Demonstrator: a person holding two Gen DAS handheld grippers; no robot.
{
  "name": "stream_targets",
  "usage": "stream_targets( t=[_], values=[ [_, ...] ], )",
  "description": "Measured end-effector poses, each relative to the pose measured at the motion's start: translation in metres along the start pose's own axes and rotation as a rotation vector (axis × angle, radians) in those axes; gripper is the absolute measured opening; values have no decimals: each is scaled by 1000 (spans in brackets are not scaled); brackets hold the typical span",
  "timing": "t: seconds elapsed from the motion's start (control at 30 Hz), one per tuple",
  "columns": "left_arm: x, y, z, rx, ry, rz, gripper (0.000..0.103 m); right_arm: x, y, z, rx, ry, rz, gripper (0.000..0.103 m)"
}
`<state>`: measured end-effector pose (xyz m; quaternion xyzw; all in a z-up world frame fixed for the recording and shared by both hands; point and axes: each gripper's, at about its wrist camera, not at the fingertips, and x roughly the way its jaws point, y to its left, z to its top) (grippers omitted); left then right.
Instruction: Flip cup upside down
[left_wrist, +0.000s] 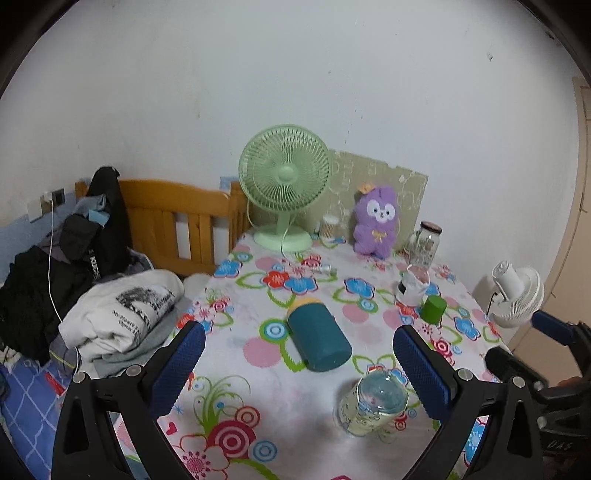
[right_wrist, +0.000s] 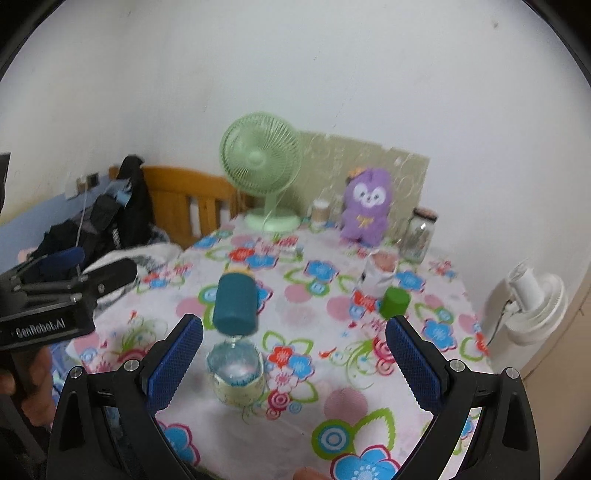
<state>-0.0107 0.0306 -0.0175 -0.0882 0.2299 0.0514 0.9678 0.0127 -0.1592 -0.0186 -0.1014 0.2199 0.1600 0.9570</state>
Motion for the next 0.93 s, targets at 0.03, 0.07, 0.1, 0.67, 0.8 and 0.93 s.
stream_targets(
  t=[0.03,0.07,0.1,0.67,0.8,0.93],
  values=[
    [-1,0,1,3,-9,0,103,-4,0,1,12,-20,-16,100],
    [-2,0,1,4,-16,-3,103,-8,0,2,26,-39,-29,101],
    [-2,-1,1,4,-20,-4,103,-11,0,3,39,-56,-36,101],
    [-8,-16,5,47,-65,-31,103,-27,-10,6,88,-114,-114,103],
    [-9,-17,6,44,-67,-36,103,-27,-11,6,94,-114,-109,103],
    [-11,-19,6,54,-74,-38,103,-25,-12,6,101,-110,-103,103]
  ],
)
